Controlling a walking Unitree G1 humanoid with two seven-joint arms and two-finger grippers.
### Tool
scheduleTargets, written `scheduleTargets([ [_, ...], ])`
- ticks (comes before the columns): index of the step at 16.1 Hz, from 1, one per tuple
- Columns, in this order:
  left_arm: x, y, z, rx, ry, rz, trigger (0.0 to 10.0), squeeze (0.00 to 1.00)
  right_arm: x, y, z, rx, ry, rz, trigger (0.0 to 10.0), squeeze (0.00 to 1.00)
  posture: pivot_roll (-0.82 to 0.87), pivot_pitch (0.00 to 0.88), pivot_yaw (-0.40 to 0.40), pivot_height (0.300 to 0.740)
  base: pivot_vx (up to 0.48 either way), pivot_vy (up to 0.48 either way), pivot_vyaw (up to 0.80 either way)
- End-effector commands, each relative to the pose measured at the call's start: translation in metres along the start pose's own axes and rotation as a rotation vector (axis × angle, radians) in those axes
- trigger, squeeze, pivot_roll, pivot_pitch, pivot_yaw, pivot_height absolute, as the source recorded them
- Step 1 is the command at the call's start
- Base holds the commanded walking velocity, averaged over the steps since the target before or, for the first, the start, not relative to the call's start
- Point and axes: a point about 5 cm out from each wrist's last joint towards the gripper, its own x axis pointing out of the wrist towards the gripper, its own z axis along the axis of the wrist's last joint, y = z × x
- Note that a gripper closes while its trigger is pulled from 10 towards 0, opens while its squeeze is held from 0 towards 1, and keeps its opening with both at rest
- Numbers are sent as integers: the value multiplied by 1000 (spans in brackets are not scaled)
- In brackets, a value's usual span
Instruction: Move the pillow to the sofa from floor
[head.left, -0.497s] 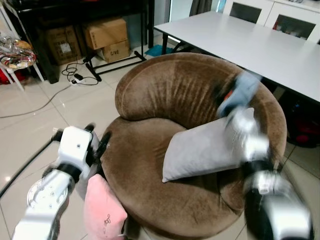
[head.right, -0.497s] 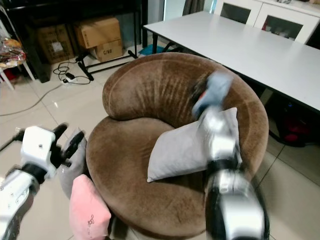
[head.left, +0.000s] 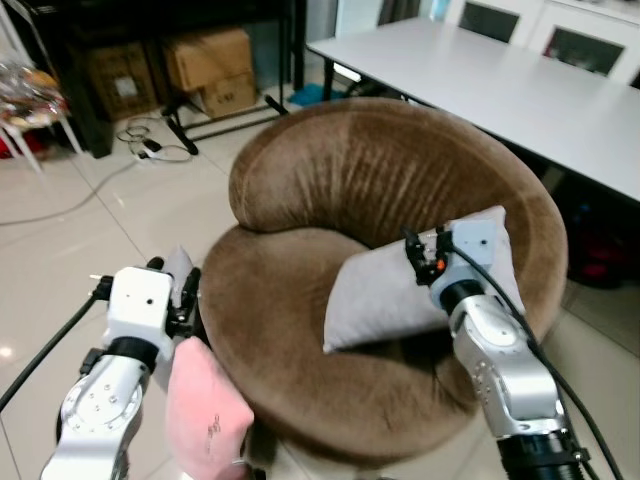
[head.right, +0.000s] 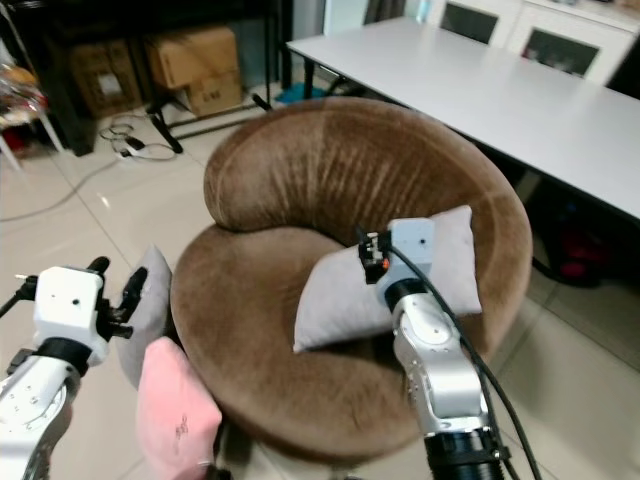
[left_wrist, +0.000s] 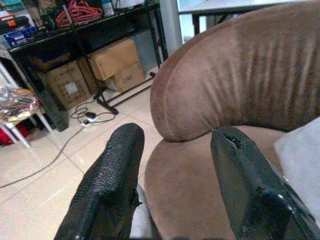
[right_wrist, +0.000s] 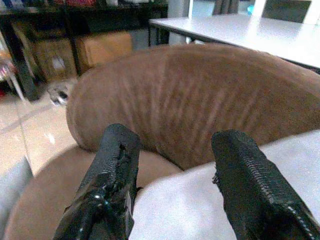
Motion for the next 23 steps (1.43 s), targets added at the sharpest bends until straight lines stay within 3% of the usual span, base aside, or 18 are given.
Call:
scheduleTargets([
  [1,0,-2,-1,8,-2,7,10000,0,-3,2,4,-34,5,6,10000,0,35,0,-43,740,-251,0,0],
  [4,-3,1,1,18,-38,51,10000,0,1,2,4,-204,13,9,10000,0,42,0,-60,740,0,0,0],
  [8,-10,2,-2,13,-41,87,10000,0,0,4,8,-143,-7,84,10000,0,53,0,-92,740,0,0,0],
  [11,-14,-2,-4,-5,-38,96,10000,0,-2,8,3,-135,37,132,10000,0,61,0,-110,740,0,0,0],
  [23,-16,-6,-5,-14,-31,91,10000,0,-1,6,0,-101,69,111,10000,0,63,0,-115,740,0,341,0],
])
